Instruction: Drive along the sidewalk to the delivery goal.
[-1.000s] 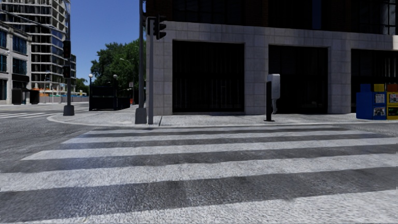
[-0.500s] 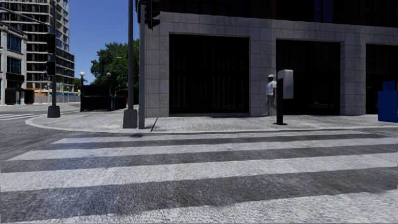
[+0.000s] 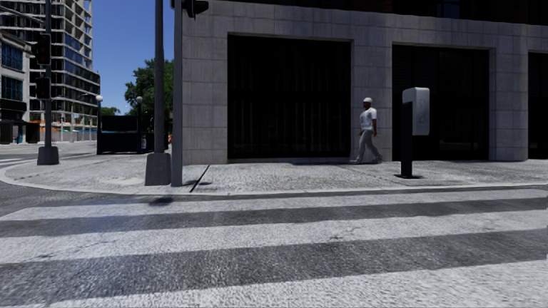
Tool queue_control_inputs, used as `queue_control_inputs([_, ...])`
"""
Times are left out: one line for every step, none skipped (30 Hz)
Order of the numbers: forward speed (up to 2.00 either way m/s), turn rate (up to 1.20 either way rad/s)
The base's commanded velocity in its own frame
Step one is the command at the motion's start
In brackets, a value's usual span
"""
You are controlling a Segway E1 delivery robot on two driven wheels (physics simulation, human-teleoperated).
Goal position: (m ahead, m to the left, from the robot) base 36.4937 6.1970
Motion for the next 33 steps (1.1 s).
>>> queue_control_inputs([2.00, 0.07])
queue_control_inputs([2.00, 0.10])
queue_control_inputs([2.00, 0.10])
queue_control_inputs([2.00, 0.12])
queue_control_inputs([2.00, 0.14])
queue_control_inputs([2.00, 0.15])
queue_control_inputs([2.00, 0.15])
queue_control_inputs([2.00, 0.15])
queue_control_inputs([2.00, 0.15])
queue_control_inputs([2.00, 0.15])
queue_control_inputs([2.00, 0.15])
queue_control_inputs([2.00, 0.16])
queue_control_inputs([2.00, 0.16])
queue_control_inputs([2.00, 0.16])
queue_control_inputs([2.00, 0.16])
queue_control_inputs([2.00, 0.16])
queue_control_inputs([2.00, 0.16])
queue_control_inputs([2.00, 0.16])
queue_control_inputs([2.00, 0.18])
queue_control_inputs([2.00, 0.18])
queue_control_inputs([2.00, 0.19])
queue_control_inputs([2.00, 0.22])
queue_control_inputs([2.00, 0.26])
queue_control_inputs([2.00, 0.29])
queue_control_inputs([2.00, 0.29])
queue_control_inputs([2.00, 0.33])
queue_control_inputs([2.00, 0.34])
queue_control_inputs([2.00, 0.34])
queue_control_inputs([2.00, 0.34])
queue_control_inputs([2.00, 0.34])
queue_control_inputs([2.00, 0.34])
queue_control_inputs([2.00, 0.34])
queue_control_inputs([2.00, 0.34])
